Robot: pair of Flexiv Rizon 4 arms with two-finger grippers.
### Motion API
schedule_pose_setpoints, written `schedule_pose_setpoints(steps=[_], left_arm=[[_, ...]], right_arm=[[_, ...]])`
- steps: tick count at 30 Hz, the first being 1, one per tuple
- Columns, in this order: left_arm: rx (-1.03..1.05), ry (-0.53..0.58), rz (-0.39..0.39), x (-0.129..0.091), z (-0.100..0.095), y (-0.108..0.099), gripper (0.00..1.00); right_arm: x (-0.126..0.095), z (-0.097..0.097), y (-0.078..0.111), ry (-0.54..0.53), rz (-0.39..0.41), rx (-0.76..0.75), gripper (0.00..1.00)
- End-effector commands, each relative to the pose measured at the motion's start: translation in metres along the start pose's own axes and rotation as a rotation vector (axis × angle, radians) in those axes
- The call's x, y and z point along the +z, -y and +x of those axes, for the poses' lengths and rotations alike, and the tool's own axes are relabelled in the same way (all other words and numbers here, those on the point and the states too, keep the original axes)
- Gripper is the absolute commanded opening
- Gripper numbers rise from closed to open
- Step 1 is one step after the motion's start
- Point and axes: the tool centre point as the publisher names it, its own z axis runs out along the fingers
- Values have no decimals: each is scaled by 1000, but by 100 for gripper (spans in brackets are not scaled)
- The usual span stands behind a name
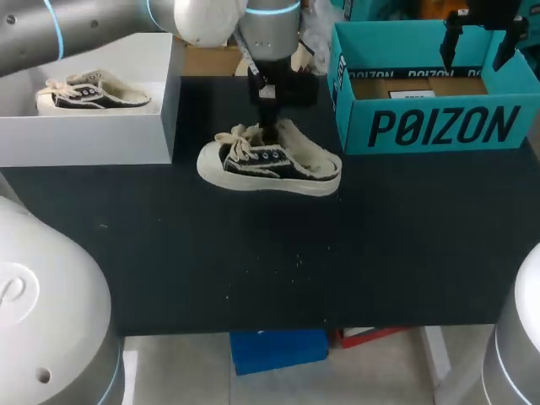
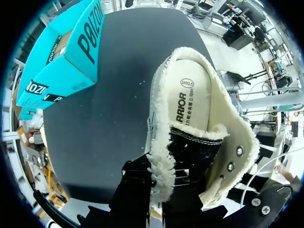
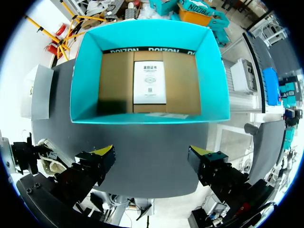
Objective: Take the shoe out of the shoebox, open the shoe tongue, remove and reinsert the insole, then place the shoe into the shoebox
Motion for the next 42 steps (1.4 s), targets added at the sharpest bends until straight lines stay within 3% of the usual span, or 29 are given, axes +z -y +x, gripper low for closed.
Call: schedule_pose_setpoints(steps=[1, 15, 16, 17, 22, 25, 29, 34, 38, 42], left_arm=[[-43, 10, 9, 32, 6, 3, 0], [-98, 9, 58, 93, 22, -4, 0], [-84, 15, 36, 93, 23, -4, 41], [-81, 27, 30, 93, 24, -4, 100], [-51, 55, 33, 74, 29, -9, 100], [-48, 76, 73, 48, 32, -14, 100], [-25, 93, 175, 8, 42, -23, 100], [29, 156, 283, -31, 67, -47, 100], [74, 226, 363, -44, 89, -71, 100], [58, 276, 428, -42, 104, -99, 100]], right_arm=[[0, 0, 0, 0, 1, 0, 100], [0, 0, 0, 0, 1, 0, 100], [0, 0, 0, 0, 1, 0, 100], [0, 0, 0, 0, 1, 0, 100], [0, 0, 0, 0, 1, 0, 100], [0, 0, 0, 0, 1, 0, 100], [0, 0, 0, 0, 1, 0, 100], [0, 0, 0, 0, 1, 0, 100], [0, 0, 0, 0, 1, 0, 100], [0, 0, 0, 0, 1, 0, 100]])
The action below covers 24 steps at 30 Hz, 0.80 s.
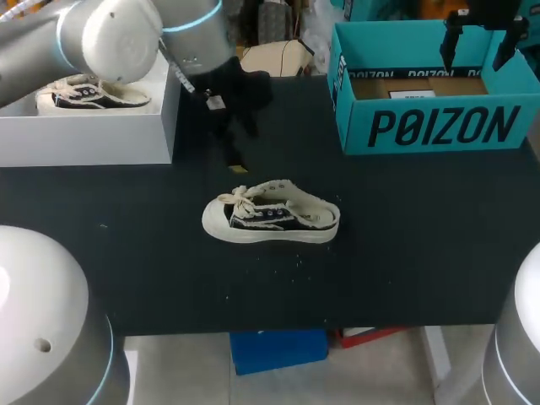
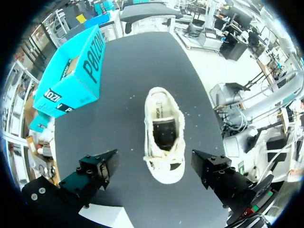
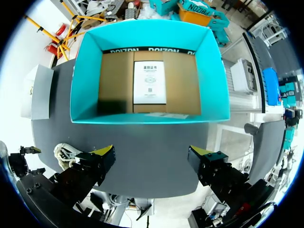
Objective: Take the shoe out of the shoebox, open the shoe tongue, remove and reinsert the insole, then place the shoe into the shoebox
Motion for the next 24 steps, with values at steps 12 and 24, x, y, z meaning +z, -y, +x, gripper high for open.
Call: schedule_pose_setpoints(steps=[12, 24], left_arm=[[1, 210, 292, -40, 83, -105, 100], [1, 210, 292, -40, 83, -105, 100]], right_arm=[[0, 0, 0, 0, 1, 0, 100], [0, 0, 0, 0, 1, 0, 100]])
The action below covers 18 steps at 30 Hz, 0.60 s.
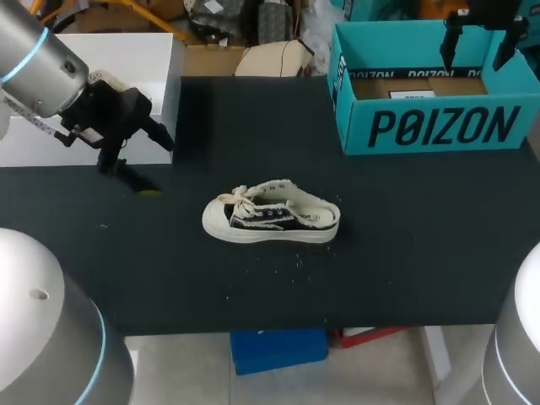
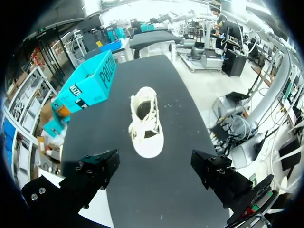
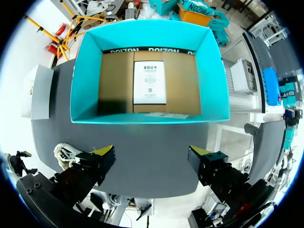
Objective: Take the shoe out of the shoebox, open the shoe tongue, remove and reinsert the insole, then place the shoe into the shoebox
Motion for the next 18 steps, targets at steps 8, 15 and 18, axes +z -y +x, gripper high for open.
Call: schedule_pose_setpoints(steps=[8, 15, 18], left_arm=[[2, 70, 9, 2, 5, -2, 100], [2, 70, 9, 2, 5, -2, 100], [2, 70, 9, 2, 5, -2, 100]], right_arm=[[-13, 35, 11, 104, -111, -336, 100], [-4, 75, 83, 318, -452, -1044, 100], [-4, 75, 83, 318, -452, -1044, 100]])
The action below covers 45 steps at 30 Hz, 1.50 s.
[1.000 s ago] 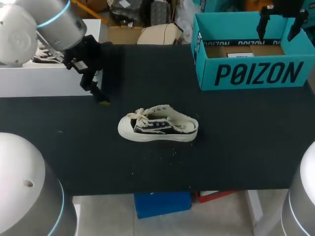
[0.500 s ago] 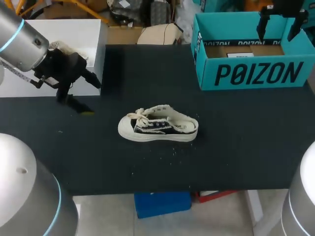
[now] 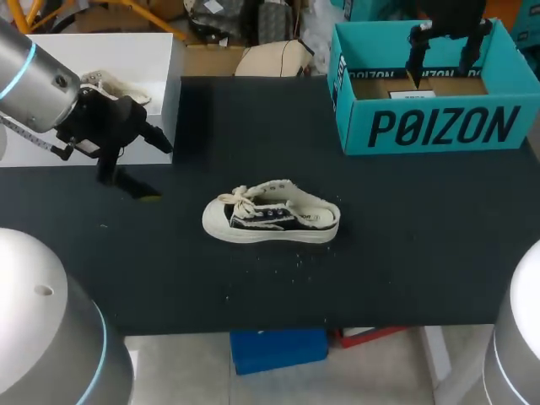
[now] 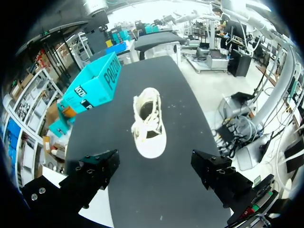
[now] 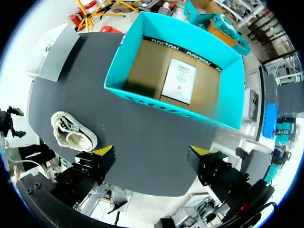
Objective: Take the shoe out of the shoebox, open the shoe tongue, remove and reinsert the insole, then place the shoe into the shoebox
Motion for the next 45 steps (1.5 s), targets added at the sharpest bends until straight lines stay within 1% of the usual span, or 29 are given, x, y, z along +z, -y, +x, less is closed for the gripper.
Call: schedule_pose_setpoints(steps=[1, 8, 9, 10, 11, 12, 13, 14, 15, 16, 19, 24, 45], left_arm=[[2, 3, 1, 0, 1, -1, 100], [2, 3, 1, 0, 1, -1, 100], [2, 3, 1, 0, 1, -1, 100], [2, 3, 1, 0, 1, -1, 100], [2, 3, 1, 0, 1, -1, 100], [2, 3, 1, 0, 1, -1, 100], [2, 3, 1, 0, 1, -1, 100], [2, 3, 1, 0, 1, -1, 100], [2, 3, 1, 0, 1, -1, 100], [2, 3, 1, 0, 1, -1, 100], [2, 3, 1, 0, 1, -1, 100], [2, 3, 1, 0, 1, -1, 100], [2, 3, 1, 0, 1, -1, 100]], right_arm=[[2, 9, 32, 300, -398, -715, 100], [2, 9, 32, 300, -398, -715, 100], [-1, 21, 32, 237, -428, -835, 100], [-4, 35, 34, 144, -496, -1002, 100], [-8, 47, 40, 33, -552, -1105, 100], [-12, 55, 47, -74, -572, -1169, 100], [-16, 59, 53, -134, -604, -1259, 100], [-21, 65, 66, -214, -597, -1317, 100], [-22, 67, 77, -240, -582, -1345, 100], [-23, 68, 84, -246, -577, -1372, 100], [-23, 68, 84, -267, -597, -1432, 100], [-23, 68, 84, -321, -653, -1545, 100], [-23, 68, 84, -321, -653, -1545, 100]])
